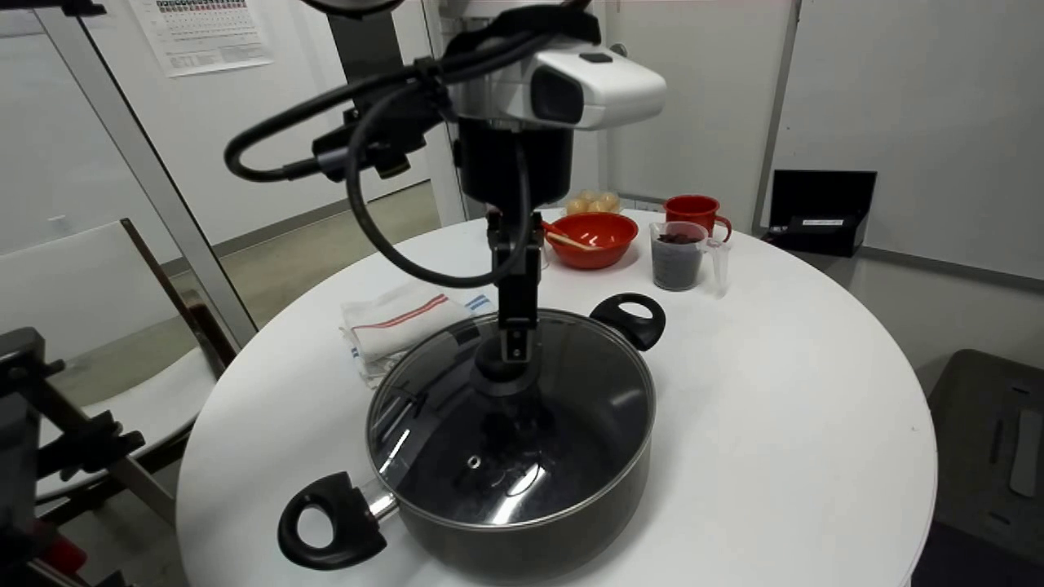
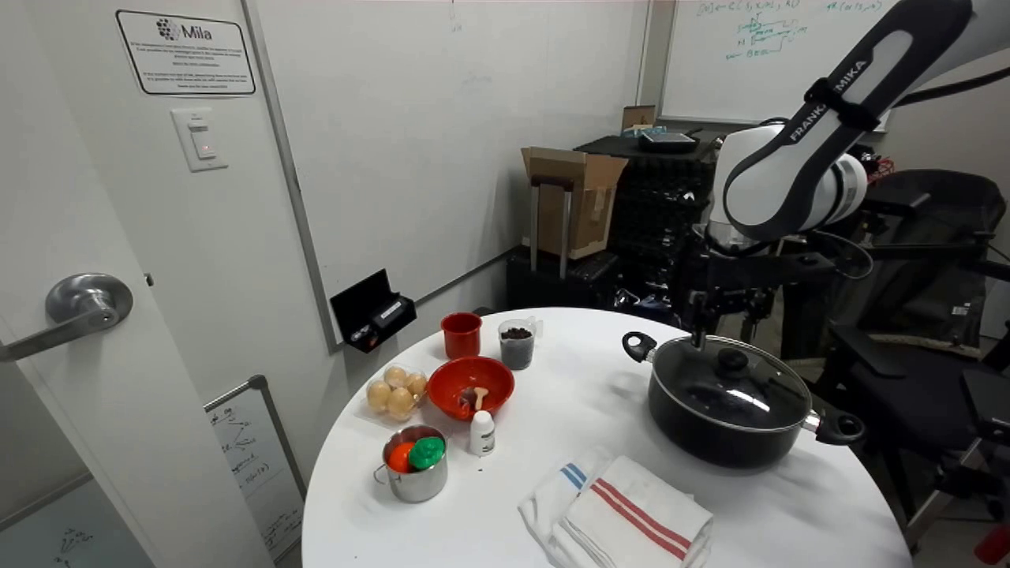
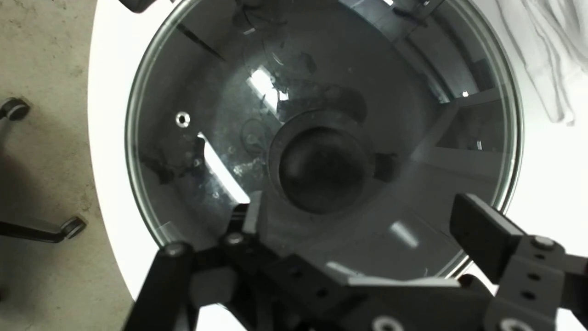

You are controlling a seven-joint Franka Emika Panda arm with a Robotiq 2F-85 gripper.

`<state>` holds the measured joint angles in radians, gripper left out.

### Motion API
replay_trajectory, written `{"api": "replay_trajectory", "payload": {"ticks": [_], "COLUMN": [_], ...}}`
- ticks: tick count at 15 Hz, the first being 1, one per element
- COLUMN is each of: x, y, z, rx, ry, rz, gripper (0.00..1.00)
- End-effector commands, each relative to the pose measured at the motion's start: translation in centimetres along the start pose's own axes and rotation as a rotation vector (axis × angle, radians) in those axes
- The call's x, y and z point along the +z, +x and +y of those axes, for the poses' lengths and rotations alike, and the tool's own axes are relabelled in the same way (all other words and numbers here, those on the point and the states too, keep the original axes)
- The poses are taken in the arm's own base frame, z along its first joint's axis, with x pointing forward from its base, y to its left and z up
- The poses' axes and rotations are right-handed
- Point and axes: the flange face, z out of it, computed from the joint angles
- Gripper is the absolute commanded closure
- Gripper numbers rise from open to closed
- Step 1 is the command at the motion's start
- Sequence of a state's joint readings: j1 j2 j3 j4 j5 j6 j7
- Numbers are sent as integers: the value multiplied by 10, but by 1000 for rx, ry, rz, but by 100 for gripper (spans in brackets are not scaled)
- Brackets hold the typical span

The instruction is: Pick up the lid and then place it on the pot

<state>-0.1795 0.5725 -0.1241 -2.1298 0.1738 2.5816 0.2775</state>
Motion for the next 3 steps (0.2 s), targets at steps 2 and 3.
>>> {"api": "replay_trajectory", "payload": {"ticks": [2, 3], "x": [-1, -1], "y": [1, 1], "z": [0, 0], "rx": [0, 0], "ry": [0, 0], "rz": [1, 1], "gripper": [0, 0]}}
